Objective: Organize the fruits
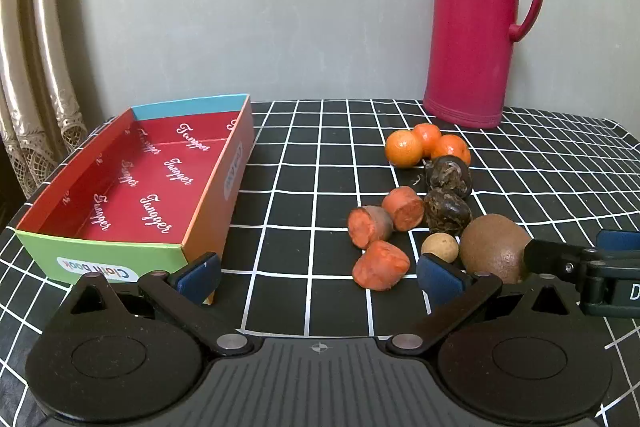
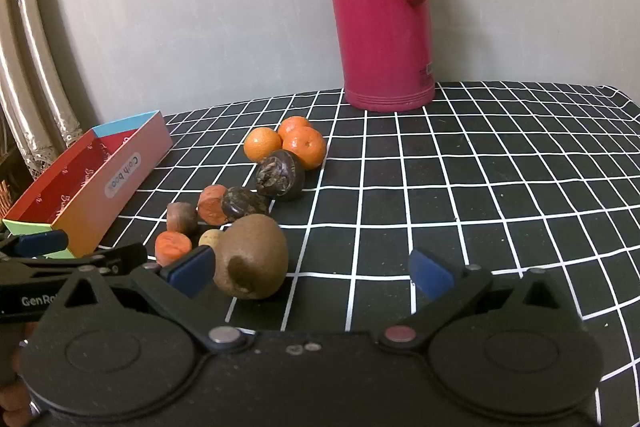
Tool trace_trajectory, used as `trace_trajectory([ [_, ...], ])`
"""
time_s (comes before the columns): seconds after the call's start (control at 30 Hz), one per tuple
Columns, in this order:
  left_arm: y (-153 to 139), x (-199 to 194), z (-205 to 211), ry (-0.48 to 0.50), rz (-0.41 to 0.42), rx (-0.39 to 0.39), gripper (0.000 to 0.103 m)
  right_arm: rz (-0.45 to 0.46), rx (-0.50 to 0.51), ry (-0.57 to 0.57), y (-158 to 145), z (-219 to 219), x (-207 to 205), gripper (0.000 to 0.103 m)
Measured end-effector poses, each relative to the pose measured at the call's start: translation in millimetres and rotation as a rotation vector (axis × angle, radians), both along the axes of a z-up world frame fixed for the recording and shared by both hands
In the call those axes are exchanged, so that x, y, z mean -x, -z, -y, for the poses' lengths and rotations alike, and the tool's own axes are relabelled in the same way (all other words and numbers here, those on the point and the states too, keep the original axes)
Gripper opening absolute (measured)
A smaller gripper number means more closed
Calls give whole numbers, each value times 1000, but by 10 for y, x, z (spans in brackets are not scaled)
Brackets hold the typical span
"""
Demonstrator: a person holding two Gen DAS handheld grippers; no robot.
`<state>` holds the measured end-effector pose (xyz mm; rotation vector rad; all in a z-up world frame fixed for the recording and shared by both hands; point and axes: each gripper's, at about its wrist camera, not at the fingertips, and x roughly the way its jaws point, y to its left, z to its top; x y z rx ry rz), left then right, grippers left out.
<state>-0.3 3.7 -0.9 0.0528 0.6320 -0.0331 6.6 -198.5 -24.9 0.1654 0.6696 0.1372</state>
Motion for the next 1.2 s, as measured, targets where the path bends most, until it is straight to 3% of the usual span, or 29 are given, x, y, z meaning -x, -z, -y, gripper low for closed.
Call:
trace_trajectory([
  [1.2, -7, 12, -13, -2, 6, 1, 103, 2, -17, 1, -8, 12, 13, 103],
])
